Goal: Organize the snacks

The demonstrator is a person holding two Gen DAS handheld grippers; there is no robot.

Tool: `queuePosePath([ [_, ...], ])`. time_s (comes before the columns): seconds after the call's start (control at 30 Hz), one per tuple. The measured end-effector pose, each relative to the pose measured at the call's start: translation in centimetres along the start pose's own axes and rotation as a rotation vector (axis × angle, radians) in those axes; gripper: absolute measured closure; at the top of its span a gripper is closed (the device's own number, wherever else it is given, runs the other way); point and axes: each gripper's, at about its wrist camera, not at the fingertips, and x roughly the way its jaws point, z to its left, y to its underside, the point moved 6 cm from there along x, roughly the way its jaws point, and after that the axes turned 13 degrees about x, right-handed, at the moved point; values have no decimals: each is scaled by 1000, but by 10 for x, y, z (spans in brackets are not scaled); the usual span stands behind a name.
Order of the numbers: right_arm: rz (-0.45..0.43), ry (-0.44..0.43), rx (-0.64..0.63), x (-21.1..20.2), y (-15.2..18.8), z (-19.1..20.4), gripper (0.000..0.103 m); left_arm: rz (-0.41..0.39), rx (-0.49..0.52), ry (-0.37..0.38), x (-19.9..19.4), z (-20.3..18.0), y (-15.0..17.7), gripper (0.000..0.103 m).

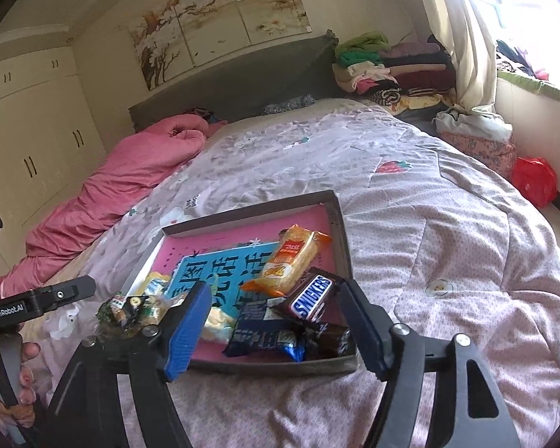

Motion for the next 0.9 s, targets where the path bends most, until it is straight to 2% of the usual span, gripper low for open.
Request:
queuePosePath([
  [0.17,-5,2,1,-9,5,5,25,22,15,-4,-6,-7,11,25],
  [0.47,36,8,-12,-22,25,12,23,62,20,-6,-13,-21,34,25],
  [0.63,39,13,-16,-33,34,14,15,75,13,-11,-17,-29,47,25],
  [0.9,64,26,-48,-44,52,21,14,98,30,-14,-24,-40,62,25],
])
